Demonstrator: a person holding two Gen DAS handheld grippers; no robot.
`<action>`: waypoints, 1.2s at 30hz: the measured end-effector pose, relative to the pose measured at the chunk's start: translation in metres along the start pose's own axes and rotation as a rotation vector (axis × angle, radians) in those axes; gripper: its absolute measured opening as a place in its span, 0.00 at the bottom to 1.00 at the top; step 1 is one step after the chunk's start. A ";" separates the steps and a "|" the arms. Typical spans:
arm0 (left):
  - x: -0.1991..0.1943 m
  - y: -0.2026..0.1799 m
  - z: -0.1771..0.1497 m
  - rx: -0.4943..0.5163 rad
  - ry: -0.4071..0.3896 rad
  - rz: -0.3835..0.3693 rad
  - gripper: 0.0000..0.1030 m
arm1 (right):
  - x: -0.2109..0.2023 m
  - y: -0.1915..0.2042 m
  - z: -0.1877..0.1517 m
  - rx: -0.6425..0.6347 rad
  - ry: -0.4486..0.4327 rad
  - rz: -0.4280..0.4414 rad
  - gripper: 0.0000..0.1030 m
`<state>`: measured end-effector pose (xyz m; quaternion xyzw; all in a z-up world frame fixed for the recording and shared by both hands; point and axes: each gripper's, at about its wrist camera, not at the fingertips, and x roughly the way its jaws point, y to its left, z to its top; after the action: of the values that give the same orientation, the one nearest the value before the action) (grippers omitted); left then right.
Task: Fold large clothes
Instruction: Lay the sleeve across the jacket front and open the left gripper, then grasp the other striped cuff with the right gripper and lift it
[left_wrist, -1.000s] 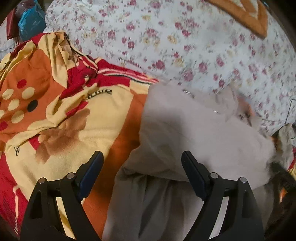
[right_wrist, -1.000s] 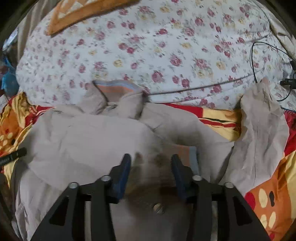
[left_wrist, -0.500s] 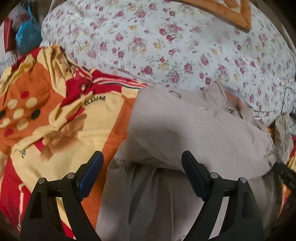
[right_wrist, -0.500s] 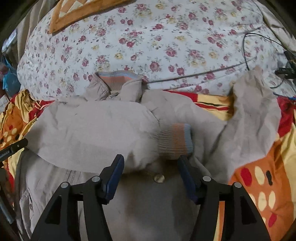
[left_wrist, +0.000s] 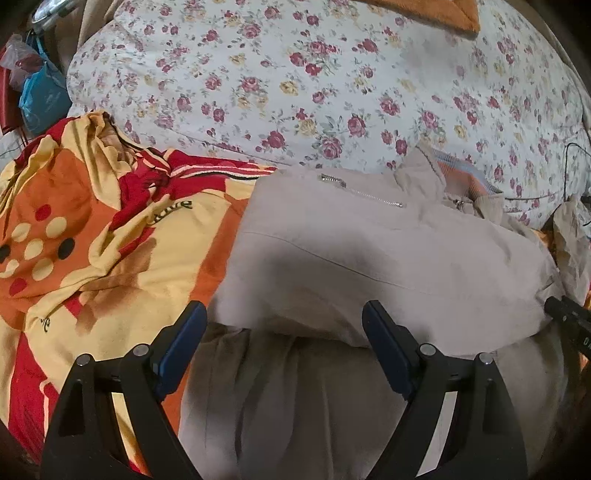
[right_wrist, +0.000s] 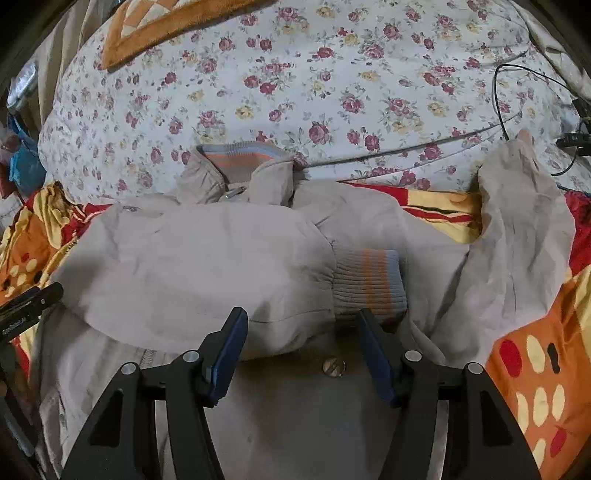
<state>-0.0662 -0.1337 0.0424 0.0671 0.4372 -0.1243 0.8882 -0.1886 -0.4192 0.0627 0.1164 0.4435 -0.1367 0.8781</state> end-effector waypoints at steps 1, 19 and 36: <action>0.003 0.000 0.000 0.002 0.007 0.005 0.84 | 0.002 0.000 0.001 -0.001 0.002 -0.004 0.60; 0.021 0.014 -0.006 -0.079 0.089 -0.032 0.84 | 0.008 -0.015 -0.002 0.074 0.055 0.017 0.67; 0.027 0.021 -0.004 -0.137 0.120 -0.073 0.84 | -0.010 -0.114 0.066 0.259 -0.081 -0.182 0.81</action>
<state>-0.0475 -0.1166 0.0184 -0.0025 0.4994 -0.1223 0.8577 -0.1844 -0.5455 0.0996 0.1823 0.3952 -0.2765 0.8568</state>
